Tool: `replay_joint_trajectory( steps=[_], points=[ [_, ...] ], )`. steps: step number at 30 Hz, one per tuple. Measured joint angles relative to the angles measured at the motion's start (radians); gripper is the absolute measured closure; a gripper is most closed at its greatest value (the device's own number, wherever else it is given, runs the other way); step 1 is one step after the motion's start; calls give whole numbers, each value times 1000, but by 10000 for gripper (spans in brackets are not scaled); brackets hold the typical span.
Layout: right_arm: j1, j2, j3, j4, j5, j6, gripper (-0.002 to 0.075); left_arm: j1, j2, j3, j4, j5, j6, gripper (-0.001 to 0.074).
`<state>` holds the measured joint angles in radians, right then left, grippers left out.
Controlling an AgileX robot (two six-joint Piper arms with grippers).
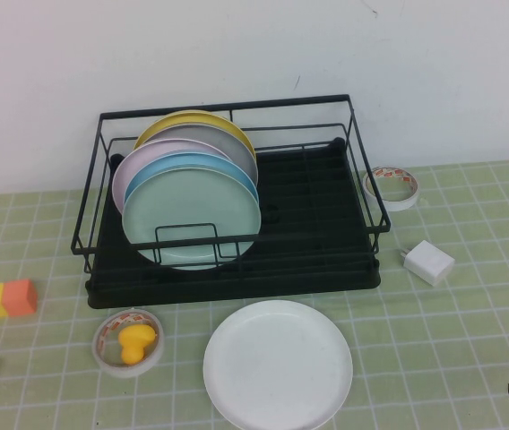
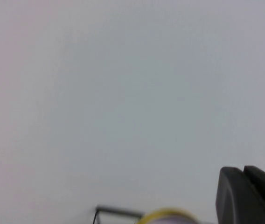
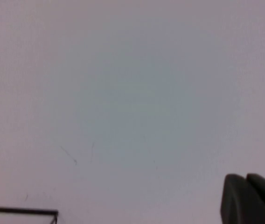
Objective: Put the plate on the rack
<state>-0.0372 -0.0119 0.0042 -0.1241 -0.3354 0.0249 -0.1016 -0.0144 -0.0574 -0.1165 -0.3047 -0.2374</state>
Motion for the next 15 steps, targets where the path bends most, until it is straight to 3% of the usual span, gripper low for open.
replay_joint_trajectory(
  steps=[5, 11, 15],
  points=[
    [0, 6, -184, 0, 356, 0, 728, 0, 70, -219, -4, 373, 111, 736],
    [0, 194, -402, -6, 727, -49, 728, 0, 267, -369, -4, 655, 119, 736],
    [0, 384, -507, 107, 943, -200, 728, 0, 407, -381, -63, 761, 83, 736]
  ],
)
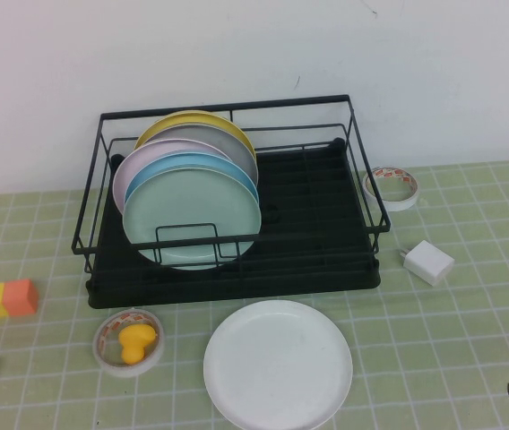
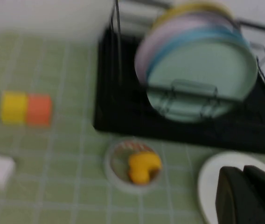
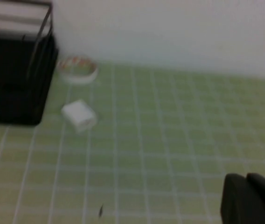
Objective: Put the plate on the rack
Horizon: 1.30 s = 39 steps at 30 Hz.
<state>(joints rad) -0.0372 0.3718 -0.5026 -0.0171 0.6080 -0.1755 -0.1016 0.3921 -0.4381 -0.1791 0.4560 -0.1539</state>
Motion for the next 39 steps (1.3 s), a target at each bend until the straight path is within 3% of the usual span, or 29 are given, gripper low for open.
replay_joint_trajectory(
  steps=[6, 13, 16, 24, 27, 32, 39],
  points=[
    [0, 363, -67, 386, 118, -303, 728, 0, 172, 0, -212, 33, -4, 736],
    [13, 869, -80, 931, 40, -883, 728, 0, 352, 0, -322, 49, 5, 736],
    [62, 1092, -120, 1097, -25, -1010, 727, 0, 402, 0, -361, 49, 79, 736],
    [292, 1477, -319, 1185, -194, -1060, 705, 0, 423, -2, -517, 67, 328, 736],
    [345, 1577, -399, 1187, -196, -1041, 617, 0, 423, -2, -545, 71, 375, 736],
    [382, 1687, -495, 1187, -196, -1007, 391, 0, 423, -2, -558, 73, 416, 736],
    [385, 1729, -558, 1187, -163, -1001, 328, 0, 423, -2, -578, 69, 437, 736]
  ],
)
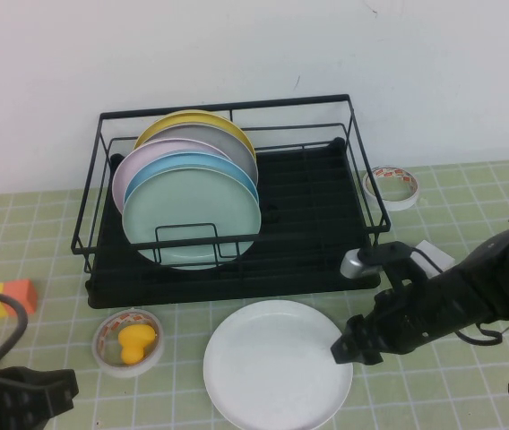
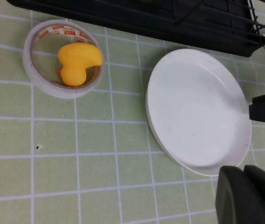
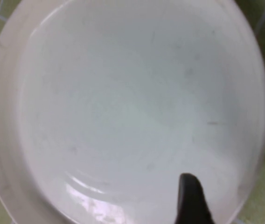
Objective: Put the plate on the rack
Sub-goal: Pick up the plate from the table, then hand over the plate
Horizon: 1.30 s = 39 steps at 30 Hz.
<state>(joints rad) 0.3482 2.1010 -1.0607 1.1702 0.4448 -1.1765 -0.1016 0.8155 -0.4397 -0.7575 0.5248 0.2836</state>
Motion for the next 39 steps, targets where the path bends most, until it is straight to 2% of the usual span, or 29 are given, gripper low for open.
replay_joint_trajectory(
  steps=[6, 8, 10, 15, 17, 21, 24, 26, 29, 31, 34, 39],
  points=[
    [0, 64, -47, 0, 72, 0, 328, 0, 0, 0, -21, -2, 2, 736],
    [0, 80, -58, -4, 89, 0, 354, 0, 0, 0, -25, -2, 2, 736],
    [0, 92, -68, -4, 94, 0, 417, 0, 0, 0, -29, -2, 2, 736],
    [0, 99, -83, -4, 97, 4, 654, 0, 0, 0, -45, -2, 3, 736],
    [0, 99, -91, -8, 99, 4, 694, 0, 0, 0, -53, -2, 2, 736],
    [1, 97, -91, -17, 117, 4, 711, 0, 0, 6, -111, 0, 0, 724],
    [2, 60, -91, -24, 155, 4, 712, 0, 0, 10, -160, 30, 7, 643],
    [2, 14, -91, -24, 185, 4, 713, 0, 0, 10, -200, 52, 31, 542],
    [2, -66, -91, -18, 227, 4, 713, 0, 0, 10, -264, 69, 81, 342],
    [5, -119, -91, -4, 248, -7, 713, 0, 0, 10, -289, 67, 106, 248],
    [9, -200, -91, 32, 287, -30, 713, 0, 0, 10, -310, 50, 134, 200],
    [66, -323, -91, 98, 332, -84, 714, 0, 19, 10, -344, 26, 194, 200]
  ],
)
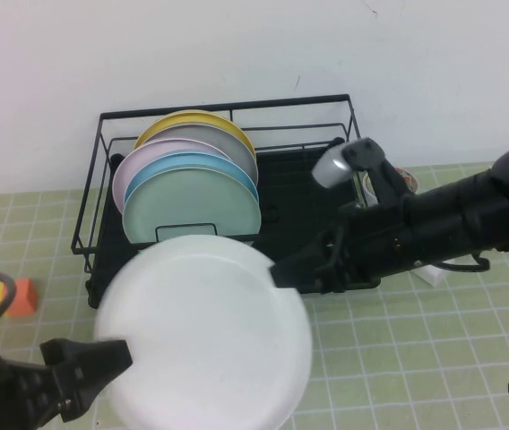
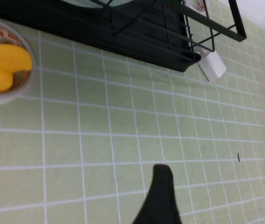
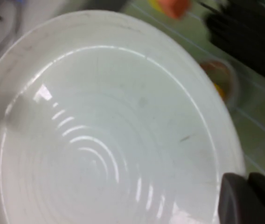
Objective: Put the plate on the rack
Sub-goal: Hand over the plate, then place the plate on the rack
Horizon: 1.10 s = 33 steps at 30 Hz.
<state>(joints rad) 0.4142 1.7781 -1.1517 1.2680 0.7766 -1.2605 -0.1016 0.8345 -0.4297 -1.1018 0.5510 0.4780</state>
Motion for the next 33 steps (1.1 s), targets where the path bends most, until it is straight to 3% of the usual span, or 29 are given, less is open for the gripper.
replay_joint_trajectory(
  steps=[4, 6, 8, 10, 13, 17, 21, 25, 27, 30, 33],
  points=[
    [58, -50, 0, 36, 15, -74, 713, 0, 48, 0, -87, -9, 131, 261],
    [68, -56, 0, 57, 26, -135, 712, 0, 74, 0, -132, -9, 247, 351],
    [68, -56, 2, 88, 22, -185, 705, 0, 92, 0, -187, -9, 365, 512],
    [66, -56, 2, 119, 3, -239, 684, 0, 97, 0, -255, 7, 478, 617],
    [58, -56, 2, 212, 29, -321, 569, 0, 99, 0, -361, 4, 689, 631],
    [56, -68, 2, 377, 166, -376, 303, 0, 108, 0, -495, -17, 1104, 631],
    [8, -117, 2, 392, 237, -409, 217, 0, 110, -5, -569, -38, 1518, 632],
    [-99, -210, 2, 391, 263, -415, 265, 0, 139, -68, -577, -36, 1838, 632],
    [-168, -268, 2, 358, 282, -417, 355, 0, 173, -113, -580, -36, 1929, 632],
    [-257, -338, 2, 259, 306, -425, 559, 0, 241, -197, -584, -36, 2031, 632],
    [-328, -378, 2, 132, 325, -427, 676, 0, 334, -289, -589, -35, 2105, 632]
  ],
)
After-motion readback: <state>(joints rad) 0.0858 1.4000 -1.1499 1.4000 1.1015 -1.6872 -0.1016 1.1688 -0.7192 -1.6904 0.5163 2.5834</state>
